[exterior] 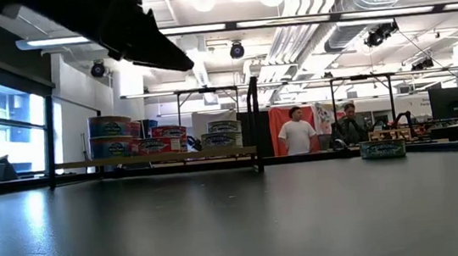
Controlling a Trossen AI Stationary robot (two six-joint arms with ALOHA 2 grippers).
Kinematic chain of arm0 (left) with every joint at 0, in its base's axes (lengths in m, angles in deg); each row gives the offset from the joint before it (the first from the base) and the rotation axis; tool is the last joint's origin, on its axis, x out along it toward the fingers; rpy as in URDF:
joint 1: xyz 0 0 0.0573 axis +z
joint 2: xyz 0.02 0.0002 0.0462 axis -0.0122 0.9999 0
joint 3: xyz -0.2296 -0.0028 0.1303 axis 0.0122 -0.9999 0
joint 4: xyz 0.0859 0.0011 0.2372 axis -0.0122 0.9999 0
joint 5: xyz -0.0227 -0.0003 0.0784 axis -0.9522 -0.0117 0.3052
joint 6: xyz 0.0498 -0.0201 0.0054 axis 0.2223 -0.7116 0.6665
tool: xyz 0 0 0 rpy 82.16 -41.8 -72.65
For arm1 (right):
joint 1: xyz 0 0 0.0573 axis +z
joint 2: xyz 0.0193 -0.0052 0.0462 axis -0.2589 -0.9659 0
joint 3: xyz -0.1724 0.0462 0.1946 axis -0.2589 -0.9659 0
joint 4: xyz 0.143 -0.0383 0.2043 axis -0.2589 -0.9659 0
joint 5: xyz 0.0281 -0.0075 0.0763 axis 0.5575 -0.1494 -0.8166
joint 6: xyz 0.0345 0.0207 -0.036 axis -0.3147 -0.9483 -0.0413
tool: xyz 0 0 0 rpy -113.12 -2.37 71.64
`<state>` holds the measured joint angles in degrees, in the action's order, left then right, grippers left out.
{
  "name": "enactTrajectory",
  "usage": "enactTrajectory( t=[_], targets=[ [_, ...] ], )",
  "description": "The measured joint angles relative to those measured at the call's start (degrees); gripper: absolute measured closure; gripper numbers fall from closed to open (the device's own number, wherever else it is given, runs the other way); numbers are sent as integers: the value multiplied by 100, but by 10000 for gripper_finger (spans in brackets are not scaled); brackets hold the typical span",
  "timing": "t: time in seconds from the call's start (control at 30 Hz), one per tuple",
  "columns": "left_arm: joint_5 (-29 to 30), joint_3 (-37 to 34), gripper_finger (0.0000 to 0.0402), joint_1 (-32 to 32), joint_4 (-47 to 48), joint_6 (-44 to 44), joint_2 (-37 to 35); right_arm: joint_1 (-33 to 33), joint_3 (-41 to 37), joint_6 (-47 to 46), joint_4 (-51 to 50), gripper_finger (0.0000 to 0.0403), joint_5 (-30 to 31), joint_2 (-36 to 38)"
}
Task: Stack canned seafood by type on shelf
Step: Stack the red tuna can on top of the red tuna can on the shelf
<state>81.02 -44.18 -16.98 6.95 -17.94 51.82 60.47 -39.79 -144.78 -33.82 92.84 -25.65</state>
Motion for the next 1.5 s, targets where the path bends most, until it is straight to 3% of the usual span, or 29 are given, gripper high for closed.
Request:
enactTrajectory(
  t=[0.17,0.37,0.53,0.73,0.93,1.07,1.13,1.37,1.5],
  targets=[
    [-22,-201,170,-121,-1074,37,405,436,-240,-1052,263,393,-494,-447],
    [-29,-207,170,-232,-1750,298,951,119,-376,-643,916,394,-885,-1190],
    [-427,-204,170,-298,-2355,619,1177,-742,-328,714,1292,402,-912,-1615],
    [-1733,-203,170,-296,-2787,931,1242,-2190,-351,3356,2495,402,-611,-1966],
    [-2131,-203,170,-368,-2521,1576,1239,-3401,-409,5459,4612,403,-438,-2354],
    [-2135,-203,170,-416,-2149,1992,1242,-3730,-404,6211,6741,403,-263,-2453],
    [-2133,-201,170,-416,-1927,1989,1239,-3762,-388,6421,7229,403,-289,-2349],
    [-1419,-201,172,-197,-1091,2099,1287,-3445,-395,6431,6417,403,-227,-1819],
    [-1355,-201,191,46,-1051,2549,1602,-3072,-403,6432,5759,403,397,-1783]
  ],
)
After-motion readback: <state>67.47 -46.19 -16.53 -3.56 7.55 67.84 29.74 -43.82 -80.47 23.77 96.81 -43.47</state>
